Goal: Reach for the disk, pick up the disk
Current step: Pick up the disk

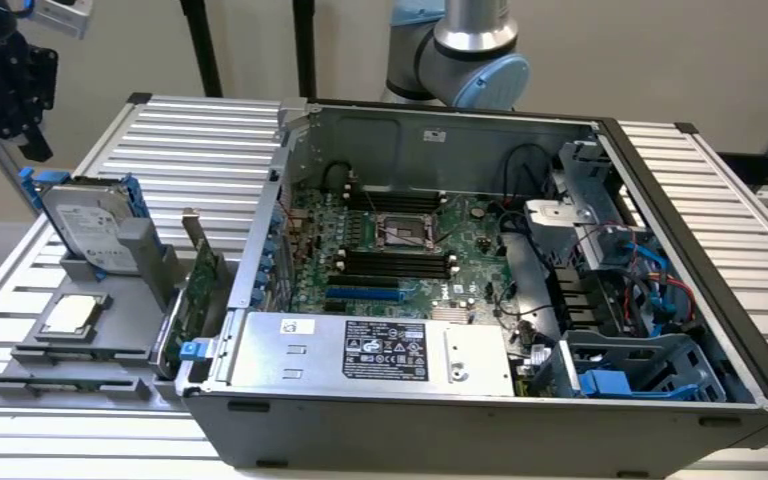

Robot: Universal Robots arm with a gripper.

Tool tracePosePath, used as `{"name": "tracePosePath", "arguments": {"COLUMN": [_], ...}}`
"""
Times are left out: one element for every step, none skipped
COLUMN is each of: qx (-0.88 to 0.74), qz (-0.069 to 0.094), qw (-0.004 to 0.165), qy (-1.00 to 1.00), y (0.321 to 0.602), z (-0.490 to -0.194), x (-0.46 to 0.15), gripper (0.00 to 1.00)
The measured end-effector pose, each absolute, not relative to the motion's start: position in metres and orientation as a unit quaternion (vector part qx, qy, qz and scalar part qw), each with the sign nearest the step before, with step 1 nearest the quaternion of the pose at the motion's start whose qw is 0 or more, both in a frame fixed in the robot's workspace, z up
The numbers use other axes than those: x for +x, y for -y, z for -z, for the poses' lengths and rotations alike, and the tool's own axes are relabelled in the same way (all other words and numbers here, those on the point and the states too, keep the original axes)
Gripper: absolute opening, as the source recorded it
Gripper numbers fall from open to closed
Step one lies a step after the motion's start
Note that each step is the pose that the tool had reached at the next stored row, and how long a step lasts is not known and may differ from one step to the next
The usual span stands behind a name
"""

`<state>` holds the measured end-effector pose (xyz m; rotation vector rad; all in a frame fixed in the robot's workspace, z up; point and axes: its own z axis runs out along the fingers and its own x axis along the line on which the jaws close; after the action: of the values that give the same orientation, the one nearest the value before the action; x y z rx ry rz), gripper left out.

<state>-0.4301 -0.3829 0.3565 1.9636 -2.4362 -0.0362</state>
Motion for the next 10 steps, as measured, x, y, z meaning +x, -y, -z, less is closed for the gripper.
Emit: {"name": "tracePosePath", "arguments": {"qx": [0.631,0.635,0.638,0.643,0.65,0.657,0.663,0.67,0.676,0.683], "qz": [0.012,0.012,0.012,0.012,0.012,0.012,0.011,0.011,0.011,0.011], "qw": [0.006,0.006,0.006,0.006,0.006,0.007,0.007,0.007,0.007,0.007], "qy": [0.775,0.773,0.77,0.765,0.76,0.754,0.748,0.742,0.737,0.73], "y": [0.3829,0.3829,0.3829,0.383,0.383,0.383,0.383,0.3831,0.3831,0.383], "z": [-0.3565,-0.3564,-0.3565,-0.3564,-0.3563,-0.3561,-0.356,-0.3559,-0.3558,-0.3557], "x": [-0.4298,-0.4296,-0.4294,-0.4292,-0.4292,-0.4292,-0.4292,-0.4291,-0.4291,-0.4292], "gripper": [0.11,0.11,0.11,0.11,0.11,0.11,0.11,0.11,0.11,0.11]}}
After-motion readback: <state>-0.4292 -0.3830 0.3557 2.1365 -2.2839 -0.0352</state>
